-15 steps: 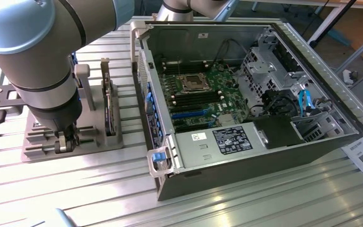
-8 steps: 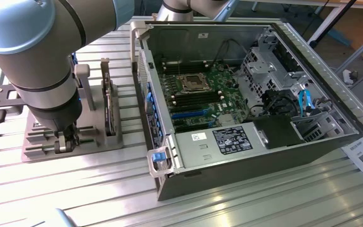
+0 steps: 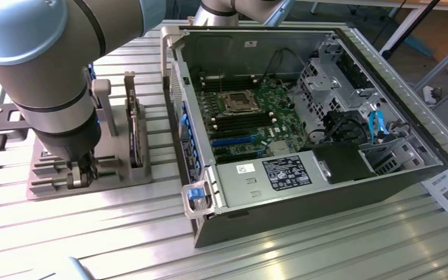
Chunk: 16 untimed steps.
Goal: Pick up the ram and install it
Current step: 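Pick up the ram and move it above insertion slot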
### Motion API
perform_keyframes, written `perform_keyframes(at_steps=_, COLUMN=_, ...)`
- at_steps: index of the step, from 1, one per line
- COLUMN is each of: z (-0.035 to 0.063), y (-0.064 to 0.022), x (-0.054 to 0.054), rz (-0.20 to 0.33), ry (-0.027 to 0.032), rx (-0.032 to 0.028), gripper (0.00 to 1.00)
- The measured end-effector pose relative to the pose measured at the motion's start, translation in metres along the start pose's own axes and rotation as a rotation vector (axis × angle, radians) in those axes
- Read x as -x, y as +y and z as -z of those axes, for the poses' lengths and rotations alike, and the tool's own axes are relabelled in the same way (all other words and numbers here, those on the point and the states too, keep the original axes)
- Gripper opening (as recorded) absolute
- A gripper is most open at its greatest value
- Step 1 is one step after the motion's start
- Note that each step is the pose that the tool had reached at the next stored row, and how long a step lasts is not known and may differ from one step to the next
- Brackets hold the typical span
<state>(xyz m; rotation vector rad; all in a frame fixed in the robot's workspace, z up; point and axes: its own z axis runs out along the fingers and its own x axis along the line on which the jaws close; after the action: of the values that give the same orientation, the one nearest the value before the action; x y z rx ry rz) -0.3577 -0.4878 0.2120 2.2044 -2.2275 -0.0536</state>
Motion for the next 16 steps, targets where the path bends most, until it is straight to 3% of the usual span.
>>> perform_keyframes(at_steps=16, z=0.0178, y=0.0002, x=0.0, rz=-0.002, ry=-0.0002, rx=-0.0001, gripper=0.12)
